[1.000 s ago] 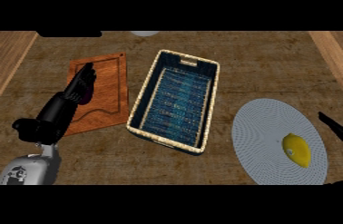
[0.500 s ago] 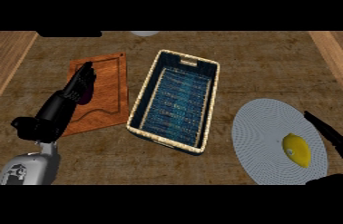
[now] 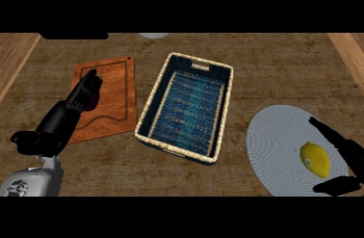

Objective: Pick the lemon from the placemat and place it in the basket

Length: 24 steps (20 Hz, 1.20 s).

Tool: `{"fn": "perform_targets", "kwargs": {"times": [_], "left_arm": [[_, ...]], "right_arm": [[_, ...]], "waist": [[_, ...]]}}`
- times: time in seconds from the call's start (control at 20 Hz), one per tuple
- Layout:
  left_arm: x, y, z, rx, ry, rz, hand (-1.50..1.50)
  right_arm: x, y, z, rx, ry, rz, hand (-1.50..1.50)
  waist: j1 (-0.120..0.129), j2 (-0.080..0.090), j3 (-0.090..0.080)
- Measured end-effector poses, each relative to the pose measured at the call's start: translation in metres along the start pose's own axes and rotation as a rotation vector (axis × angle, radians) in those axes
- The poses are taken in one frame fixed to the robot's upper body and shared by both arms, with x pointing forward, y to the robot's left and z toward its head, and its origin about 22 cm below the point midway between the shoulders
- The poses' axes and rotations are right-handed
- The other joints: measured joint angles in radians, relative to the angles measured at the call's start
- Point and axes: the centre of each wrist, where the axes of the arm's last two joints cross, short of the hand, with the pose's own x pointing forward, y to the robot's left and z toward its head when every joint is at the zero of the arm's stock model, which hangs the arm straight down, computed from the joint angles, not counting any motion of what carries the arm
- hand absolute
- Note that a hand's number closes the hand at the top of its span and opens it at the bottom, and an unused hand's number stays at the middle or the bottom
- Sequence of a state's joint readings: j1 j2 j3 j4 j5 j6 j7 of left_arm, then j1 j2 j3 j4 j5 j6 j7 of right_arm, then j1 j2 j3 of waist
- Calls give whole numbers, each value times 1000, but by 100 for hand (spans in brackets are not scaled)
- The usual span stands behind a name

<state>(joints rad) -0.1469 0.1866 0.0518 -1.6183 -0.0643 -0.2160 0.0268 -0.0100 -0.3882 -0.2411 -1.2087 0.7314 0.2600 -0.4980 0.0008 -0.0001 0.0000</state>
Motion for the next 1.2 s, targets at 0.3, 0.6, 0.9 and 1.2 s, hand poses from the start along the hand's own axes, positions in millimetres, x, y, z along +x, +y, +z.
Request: {"fn": "perform_targets", "kwargs": {"times": [0.3,0.6,0.9,1.2], "left_arm": [[4,6,-7,-1,1,4,0],[2,4,-7,-4,-2,2,0],[1,6,-9,2,3,5,0],[0,1,-10,-13,9,4,0]], "right_arm": [[-9,9,-1,70,-12,5,150],[-2,12,-4,117,-37,57,150],[14,24,-10,123,-89,179,150],[99,72,-44,145,-102,350,150]], "waist": [[-1,-1,-3],[-2,-4,-10],[-6,-8,-22],[5,-21,-45]]}}
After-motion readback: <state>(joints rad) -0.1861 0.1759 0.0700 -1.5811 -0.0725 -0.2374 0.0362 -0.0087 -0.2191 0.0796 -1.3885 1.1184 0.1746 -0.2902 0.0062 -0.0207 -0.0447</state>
